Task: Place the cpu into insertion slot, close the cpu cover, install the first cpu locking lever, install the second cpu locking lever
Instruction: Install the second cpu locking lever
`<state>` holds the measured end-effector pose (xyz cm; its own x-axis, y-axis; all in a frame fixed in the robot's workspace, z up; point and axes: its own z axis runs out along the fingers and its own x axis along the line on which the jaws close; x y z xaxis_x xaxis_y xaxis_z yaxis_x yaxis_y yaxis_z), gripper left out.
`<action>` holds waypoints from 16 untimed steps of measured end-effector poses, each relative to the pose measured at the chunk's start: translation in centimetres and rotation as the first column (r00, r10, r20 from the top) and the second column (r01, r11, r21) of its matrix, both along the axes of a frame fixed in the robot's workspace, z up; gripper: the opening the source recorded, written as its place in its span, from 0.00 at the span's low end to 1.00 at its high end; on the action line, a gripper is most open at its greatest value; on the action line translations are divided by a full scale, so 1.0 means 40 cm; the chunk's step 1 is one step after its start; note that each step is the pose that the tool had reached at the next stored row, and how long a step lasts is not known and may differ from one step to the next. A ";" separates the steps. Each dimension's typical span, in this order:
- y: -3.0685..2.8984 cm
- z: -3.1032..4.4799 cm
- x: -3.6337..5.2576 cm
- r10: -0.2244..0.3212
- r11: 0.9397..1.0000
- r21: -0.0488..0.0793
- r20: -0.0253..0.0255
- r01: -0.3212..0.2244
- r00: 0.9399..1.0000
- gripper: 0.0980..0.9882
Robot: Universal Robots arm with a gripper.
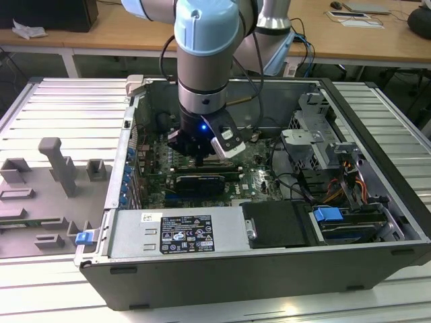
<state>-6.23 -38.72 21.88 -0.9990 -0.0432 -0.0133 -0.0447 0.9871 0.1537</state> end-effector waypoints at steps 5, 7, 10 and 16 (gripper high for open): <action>-0.015 -0.013 -0.018 0.001 0.999 0.047 0.000 -0.001 1.000 0.01; -0.020 -0.018 -0.022 0.001 0.998 0.059 0.000 -0.001 1.000 0.01; -0.026 -0.024 -0.033 0.001 0.997 0.083 0.000 -0.001 1.000 0.01; -0.027 -0.037 -0.044 0.001 0.994 0.113 0.001 -0.001 1.000 0.01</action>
